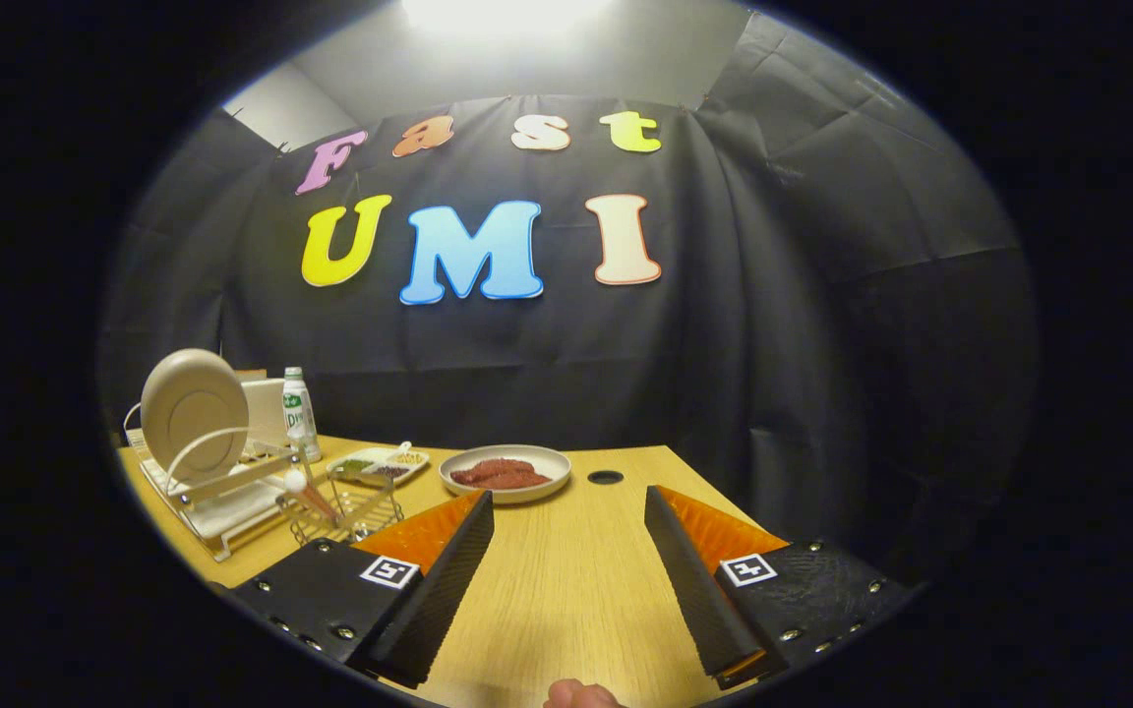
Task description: Take the plate from the dish rack, then take the spoon from the basket and place it into the plate.
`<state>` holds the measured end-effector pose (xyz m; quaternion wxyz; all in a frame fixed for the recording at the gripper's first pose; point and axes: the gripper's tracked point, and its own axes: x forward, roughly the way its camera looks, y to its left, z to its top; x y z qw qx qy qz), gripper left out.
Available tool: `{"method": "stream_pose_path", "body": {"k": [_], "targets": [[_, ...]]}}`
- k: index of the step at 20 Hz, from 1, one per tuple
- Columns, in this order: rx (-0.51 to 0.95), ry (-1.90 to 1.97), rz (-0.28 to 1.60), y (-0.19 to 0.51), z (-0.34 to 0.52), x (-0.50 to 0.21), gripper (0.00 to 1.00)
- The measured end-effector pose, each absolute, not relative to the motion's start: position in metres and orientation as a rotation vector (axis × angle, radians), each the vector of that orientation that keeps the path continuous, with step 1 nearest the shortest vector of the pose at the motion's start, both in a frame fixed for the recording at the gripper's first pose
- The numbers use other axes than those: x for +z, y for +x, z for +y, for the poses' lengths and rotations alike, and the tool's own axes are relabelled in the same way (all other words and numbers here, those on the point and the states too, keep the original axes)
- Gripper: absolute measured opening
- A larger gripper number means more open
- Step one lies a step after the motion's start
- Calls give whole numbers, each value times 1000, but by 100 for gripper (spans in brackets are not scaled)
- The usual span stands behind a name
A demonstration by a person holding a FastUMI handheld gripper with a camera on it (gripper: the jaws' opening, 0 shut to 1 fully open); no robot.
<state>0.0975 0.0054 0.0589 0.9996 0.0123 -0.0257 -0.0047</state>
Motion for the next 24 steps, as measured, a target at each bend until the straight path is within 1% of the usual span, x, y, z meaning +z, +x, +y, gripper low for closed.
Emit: {"method": "stream_pose_path", "body": {"k": [5, 11, 12, 17, 24], "targets": [[32, 20, -39, 86, 53, 138, 96], [44, 54, 26, 67, 110, 196, 96], [43, 52, 54, 67, 118, 200, 96], [136, 118, 258, 68, 191, 207, 96], [243, 164, 468, 75, 285, 189, 96]]}}
